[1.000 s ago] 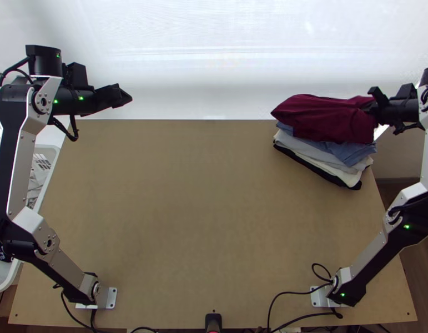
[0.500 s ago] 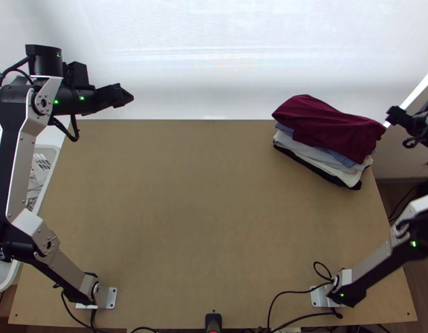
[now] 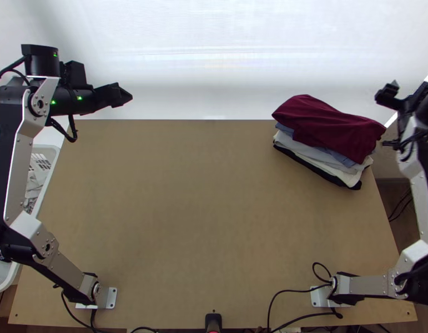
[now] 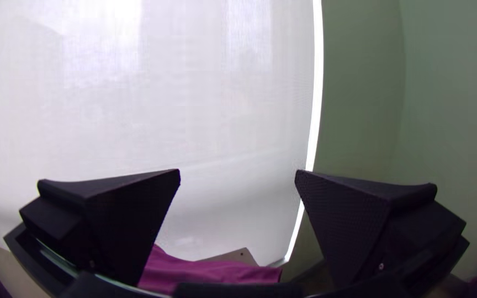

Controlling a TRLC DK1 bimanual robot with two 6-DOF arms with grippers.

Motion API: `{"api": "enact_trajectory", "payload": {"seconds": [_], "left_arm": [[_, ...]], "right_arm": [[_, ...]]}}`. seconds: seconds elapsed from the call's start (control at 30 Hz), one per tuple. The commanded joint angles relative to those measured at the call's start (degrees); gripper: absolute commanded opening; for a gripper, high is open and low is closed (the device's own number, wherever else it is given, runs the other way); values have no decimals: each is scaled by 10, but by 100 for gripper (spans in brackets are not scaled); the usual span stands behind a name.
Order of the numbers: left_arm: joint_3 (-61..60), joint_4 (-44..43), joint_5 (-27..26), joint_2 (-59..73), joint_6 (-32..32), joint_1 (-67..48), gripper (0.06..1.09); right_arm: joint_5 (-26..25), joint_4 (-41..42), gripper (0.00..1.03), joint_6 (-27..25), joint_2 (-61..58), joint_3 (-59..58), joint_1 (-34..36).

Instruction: Fold the t-shirt

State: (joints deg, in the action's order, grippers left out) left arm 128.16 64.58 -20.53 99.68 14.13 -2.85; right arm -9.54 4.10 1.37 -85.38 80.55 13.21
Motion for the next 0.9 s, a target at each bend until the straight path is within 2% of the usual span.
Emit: {"api": "enact_trajectory", "payload": {"seconds": [0.0, 0.1, 0.3, 0.43, 0.6, 0.77, 0.87], "left_arm": [[16, -6, -6, -27, 9, 11, 105], [16, -5, -6, -30, 9, 19, 105], [16, -6, -6, -33, 9, 21, 105], [15, -6, -3, -33, 9, 21, 105], [15, -7, 1, -34, 9, 22, 105], [14, -8, 1, -38, 10, 22, 105], [12, -8, 1, -41, 10, 24, 105]], "right_arm": [[-1, 83, 97, -30, -47, -57, -5], [-1, 153, 97, -34, -83, -92, -6], [-1, 211, 97, -53, -131, -147, -9], [-3, 214, 98, -79, -153, -167, -6], [-23, 185, 98, -150, -189, -169, -4], [-42, 182, 98, -145, -159, -135, 6], [-43, 182, 98, -121, -126, -91, 1]]}}
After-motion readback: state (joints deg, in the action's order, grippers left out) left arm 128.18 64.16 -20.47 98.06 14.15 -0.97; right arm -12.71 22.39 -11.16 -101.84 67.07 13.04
